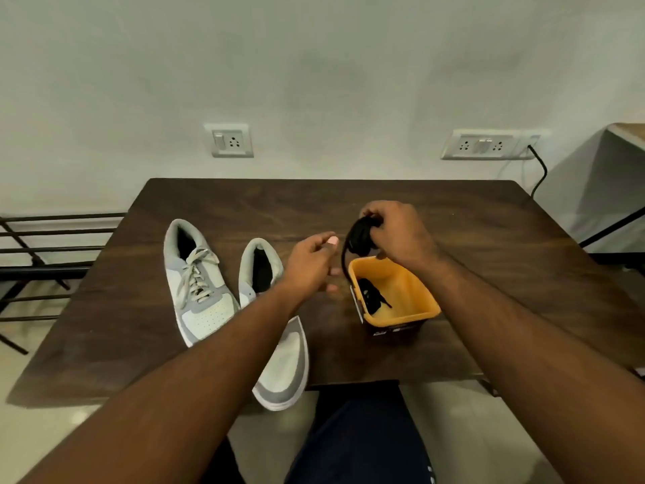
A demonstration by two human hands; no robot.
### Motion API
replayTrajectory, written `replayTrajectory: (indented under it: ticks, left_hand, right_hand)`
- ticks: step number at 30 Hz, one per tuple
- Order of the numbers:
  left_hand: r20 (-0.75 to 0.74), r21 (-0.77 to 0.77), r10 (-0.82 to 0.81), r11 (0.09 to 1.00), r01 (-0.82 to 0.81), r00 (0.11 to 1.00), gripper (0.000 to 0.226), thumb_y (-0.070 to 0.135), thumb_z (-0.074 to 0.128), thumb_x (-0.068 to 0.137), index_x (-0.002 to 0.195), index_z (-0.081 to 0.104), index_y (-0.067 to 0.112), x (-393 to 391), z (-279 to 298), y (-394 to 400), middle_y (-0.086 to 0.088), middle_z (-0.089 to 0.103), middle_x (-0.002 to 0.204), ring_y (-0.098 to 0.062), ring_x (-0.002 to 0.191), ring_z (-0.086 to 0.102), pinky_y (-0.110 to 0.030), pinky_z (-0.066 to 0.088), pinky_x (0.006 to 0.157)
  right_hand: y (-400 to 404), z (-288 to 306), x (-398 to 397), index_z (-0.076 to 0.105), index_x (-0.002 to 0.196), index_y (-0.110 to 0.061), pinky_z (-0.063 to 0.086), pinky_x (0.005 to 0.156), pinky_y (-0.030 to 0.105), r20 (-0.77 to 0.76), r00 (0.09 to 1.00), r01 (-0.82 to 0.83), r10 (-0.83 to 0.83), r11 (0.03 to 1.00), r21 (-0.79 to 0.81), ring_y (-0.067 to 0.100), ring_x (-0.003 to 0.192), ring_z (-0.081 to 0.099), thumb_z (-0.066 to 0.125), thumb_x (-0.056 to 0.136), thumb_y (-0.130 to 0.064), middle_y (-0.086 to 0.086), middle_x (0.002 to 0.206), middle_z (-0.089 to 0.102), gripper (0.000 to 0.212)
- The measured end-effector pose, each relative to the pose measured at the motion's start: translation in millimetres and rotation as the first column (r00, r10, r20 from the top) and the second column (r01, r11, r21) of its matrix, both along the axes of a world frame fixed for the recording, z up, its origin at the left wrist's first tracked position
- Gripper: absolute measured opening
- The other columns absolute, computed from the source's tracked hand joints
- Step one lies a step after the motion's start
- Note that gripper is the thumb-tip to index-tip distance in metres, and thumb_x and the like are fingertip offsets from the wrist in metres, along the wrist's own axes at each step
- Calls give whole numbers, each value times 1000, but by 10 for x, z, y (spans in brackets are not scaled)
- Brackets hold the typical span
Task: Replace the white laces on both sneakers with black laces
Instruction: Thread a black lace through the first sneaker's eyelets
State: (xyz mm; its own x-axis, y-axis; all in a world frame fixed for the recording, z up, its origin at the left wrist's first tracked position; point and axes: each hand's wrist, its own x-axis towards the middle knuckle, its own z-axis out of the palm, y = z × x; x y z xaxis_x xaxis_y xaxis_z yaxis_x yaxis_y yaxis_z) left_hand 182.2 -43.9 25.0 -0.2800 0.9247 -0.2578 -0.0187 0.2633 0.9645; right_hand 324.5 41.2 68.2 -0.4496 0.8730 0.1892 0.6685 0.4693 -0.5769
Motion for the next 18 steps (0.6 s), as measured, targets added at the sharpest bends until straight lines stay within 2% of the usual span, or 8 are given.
replayTrajectory:
  ticks: [2,4,6,8,10,14,18]
  left_hand:
    - [180,-28,36,999,-32,983,38,42,41,104,129,58,20,-135,96,-193,-5,70,112,-26,93,70,-40,57,70]
    - [267,-50,65,997,-53,961,46,54,36,101,117,63,20,-265,82,-443,-6,72,88,-26,79,68,-41,54,74]
    - [322,-47,144,990,-136,936,46,54,43,99,106,66,15,-338,-46,-634,-7,60,66,-21,58,60,-42,50,72]
    - [335,-11,239,968,-250,911,31,36,54,100,93,65,7,-454,-209,-843,-6,46,58,-16,45,48,-40,49,67]
    - [306,-2,340,934,-356,889,25,23,54,101,91,66,5,-576,-336,-1010,-3,42,55,-13,42,42,-35,52,57]
    - [139,22,539,837,-547,831,28,25,51,102,88,68,8,-842,-464,-1272,1,45,54,-8,43,41,-25,45,42]
    - [109,177,616,760,-625,780,30,26,48,103,90,70,11,-1004,-427,-1355,5,50,60,-7,52,43,-25,47,52]
  right_hand:
    - [-177,10,-244,69,96,-19,57,62,35,-172,985,-13,3,999,-53,19,74,66,60,79,1,-4,82,65,28]
    - [-377,-86,-477,70,91,-20,54,54,33,-253,967,-8,-13,997,-83,18,64,64,66,78,-3,-7,69,61,22]
    - [-499,-235,-603,70,86,-20,50,52,34,-276,961,-18,-21,991,-136,18,58,61,71,79,-8,-5,61,58,15]
    - [-632,-424,-702,70,85,-21,51,56,37,-232,973,-48,6,984,-174,16,58,57,73,78,-9,-4,61,58,15]
    - [-775,-585,-753,68,84,-26,52,63,39,-175,984,-64,28,977,-201,13,60,56,73,77,-7,-6,64,59,20]
    - [-1086,-842,-825,66,76,-28,55,70,41,-46,998,-59,51,979,-196,19,71,64,63,79,-2,1,75,69,27]
    - [-1205,-845,-852,70,87,-25,51,72,32,171,976,-109,133,984,-140,18,83,62,56,85,-10,-6,87,64,21]
